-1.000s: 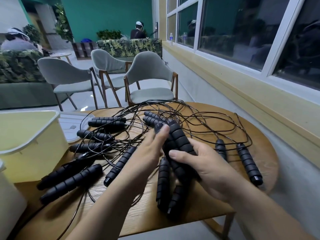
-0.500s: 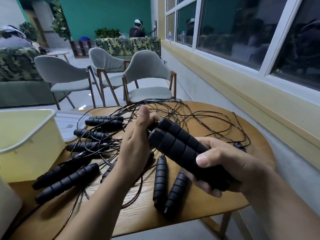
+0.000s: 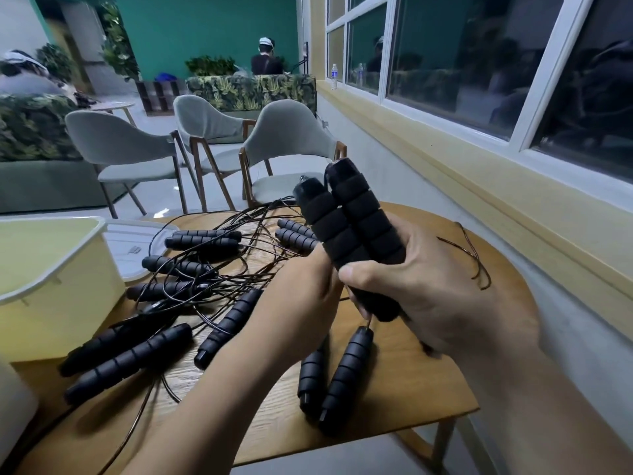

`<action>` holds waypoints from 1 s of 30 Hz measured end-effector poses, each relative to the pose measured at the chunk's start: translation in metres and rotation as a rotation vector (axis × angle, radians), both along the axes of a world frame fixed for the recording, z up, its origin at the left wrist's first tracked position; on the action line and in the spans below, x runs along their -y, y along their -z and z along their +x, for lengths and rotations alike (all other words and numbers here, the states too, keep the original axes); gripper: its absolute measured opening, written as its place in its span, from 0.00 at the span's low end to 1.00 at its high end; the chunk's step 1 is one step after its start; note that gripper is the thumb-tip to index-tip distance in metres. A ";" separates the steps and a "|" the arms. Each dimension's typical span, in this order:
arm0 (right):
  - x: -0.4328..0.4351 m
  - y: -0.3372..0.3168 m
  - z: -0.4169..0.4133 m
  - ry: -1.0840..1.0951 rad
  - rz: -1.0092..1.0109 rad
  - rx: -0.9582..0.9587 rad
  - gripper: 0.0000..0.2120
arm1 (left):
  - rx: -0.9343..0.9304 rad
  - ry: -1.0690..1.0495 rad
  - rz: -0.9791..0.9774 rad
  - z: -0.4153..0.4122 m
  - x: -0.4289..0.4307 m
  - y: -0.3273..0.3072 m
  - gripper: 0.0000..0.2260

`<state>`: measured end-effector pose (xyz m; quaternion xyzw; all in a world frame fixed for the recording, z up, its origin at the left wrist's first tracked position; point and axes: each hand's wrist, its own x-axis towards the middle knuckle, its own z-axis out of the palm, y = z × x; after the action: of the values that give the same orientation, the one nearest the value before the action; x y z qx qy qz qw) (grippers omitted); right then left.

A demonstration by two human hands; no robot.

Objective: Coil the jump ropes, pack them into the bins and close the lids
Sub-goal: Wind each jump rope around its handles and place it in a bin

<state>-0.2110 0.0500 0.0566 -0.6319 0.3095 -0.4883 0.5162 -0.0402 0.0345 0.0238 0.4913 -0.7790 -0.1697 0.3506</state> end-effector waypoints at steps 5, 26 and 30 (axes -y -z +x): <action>-0.002 0.004 0.000 -0.018 0.052 -0.013 0.18 | 0.314 -0.020 0.070 0.003 -0.003 -0.004 0.08; 0.005 -0.005 -0.035 0.181 0.174 -0.395 0.30 | -0.356 0.218 0.008 0.040 -0.020 -0.031 0.13; -0.003 -0.010 -0.034 -0.072 0.204 -0.614 0.22 | -0.343 0.247 -0.015 0.037 -0.020 -0.028 0.09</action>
<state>-0.2451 0.0530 0.0663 -0.7052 0.4757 -0.2228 0.4762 -0.0034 0.0545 0.0522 0.3536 -0.7635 -0.2868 0.4581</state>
